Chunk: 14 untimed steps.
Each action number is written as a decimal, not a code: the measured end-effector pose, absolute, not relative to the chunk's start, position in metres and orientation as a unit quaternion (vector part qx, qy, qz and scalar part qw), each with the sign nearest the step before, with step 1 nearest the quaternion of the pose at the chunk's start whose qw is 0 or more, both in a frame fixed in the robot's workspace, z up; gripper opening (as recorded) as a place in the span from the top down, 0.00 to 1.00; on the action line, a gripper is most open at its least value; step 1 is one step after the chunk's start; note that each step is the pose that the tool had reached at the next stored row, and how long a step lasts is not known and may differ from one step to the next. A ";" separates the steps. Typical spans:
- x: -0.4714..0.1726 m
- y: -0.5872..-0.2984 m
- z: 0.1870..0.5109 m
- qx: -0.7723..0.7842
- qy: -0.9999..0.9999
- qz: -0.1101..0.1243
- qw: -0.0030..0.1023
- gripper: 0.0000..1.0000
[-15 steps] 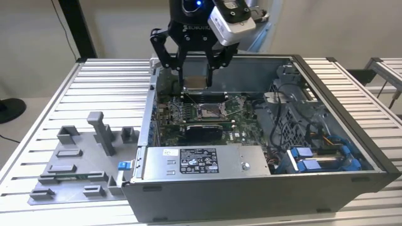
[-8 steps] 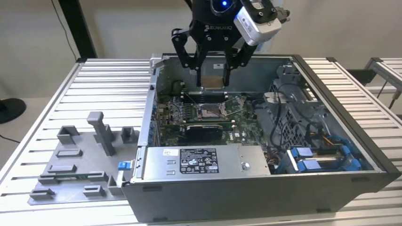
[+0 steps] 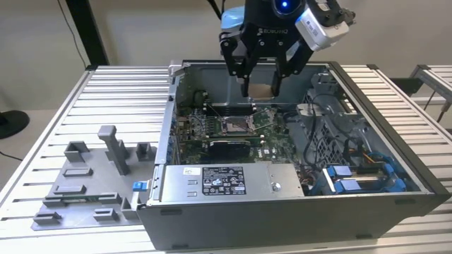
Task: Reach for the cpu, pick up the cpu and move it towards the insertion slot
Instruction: 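Pick up the cpu and move it towards the insertion slot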
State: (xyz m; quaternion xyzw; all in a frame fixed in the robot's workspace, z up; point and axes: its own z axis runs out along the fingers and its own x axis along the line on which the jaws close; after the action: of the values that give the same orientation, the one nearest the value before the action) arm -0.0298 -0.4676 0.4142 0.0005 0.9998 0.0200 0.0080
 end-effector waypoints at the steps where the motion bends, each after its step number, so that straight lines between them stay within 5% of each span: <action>1: -0.026 -0.468 0.414 0.000 1.000 0.020 0.008 1.00; 14: -0.024 -0.449 0.414 0.001 1.000 0.020 0.008 1.00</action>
State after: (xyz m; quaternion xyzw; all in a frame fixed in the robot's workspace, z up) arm -0.0240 -0.4490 0.4138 0.0009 0.9998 0.0201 0.0080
